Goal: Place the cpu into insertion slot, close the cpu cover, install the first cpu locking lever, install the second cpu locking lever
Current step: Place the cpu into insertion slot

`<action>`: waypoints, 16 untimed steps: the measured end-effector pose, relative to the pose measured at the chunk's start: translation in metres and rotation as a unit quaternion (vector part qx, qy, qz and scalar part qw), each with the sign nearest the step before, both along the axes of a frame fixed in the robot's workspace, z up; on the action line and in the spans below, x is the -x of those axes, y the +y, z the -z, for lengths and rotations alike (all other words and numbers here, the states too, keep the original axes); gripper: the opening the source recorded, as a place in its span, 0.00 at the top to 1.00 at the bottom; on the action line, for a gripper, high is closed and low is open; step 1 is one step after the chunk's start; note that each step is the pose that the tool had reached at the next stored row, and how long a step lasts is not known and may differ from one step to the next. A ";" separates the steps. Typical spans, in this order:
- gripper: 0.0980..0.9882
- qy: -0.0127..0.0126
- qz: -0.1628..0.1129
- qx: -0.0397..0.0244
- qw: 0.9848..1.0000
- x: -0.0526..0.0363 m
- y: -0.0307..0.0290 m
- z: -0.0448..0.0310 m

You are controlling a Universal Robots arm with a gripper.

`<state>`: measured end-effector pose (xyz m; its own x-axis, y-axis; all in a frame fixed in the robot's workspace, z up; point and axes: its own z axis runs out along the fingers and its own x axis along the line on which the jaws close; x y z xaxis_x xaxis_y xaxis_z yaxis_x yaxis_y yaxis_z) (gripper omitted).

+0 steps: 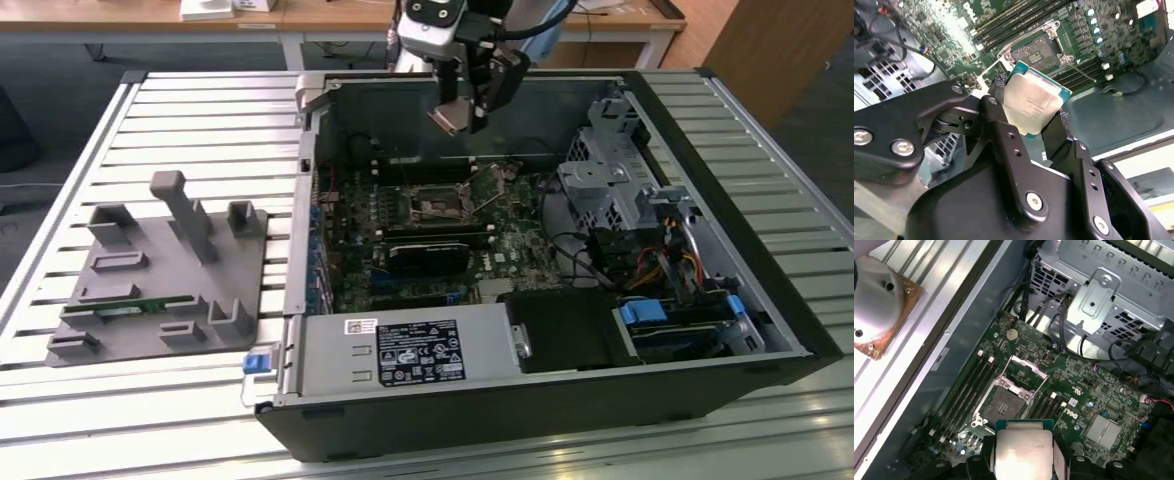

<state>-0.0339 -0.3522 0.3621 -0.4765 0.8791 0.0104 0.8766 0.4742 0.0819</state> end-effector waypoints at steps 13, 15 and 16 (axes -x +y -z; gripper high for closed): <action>0.50 0.000 0.115 0.000 0.993 0.0002 -0.0001 0.0065; 0.50 0.000 0.123 0.000 0.992 0.0009 0.0000 0.0067; 0.50 0.000 0.127 0.000 0.992 0.0012 0.0000 0.0069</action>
<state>-0.0350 -0.3522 0.3552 -0.2397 0.9708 0.0104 0.9678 0.2381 0.0819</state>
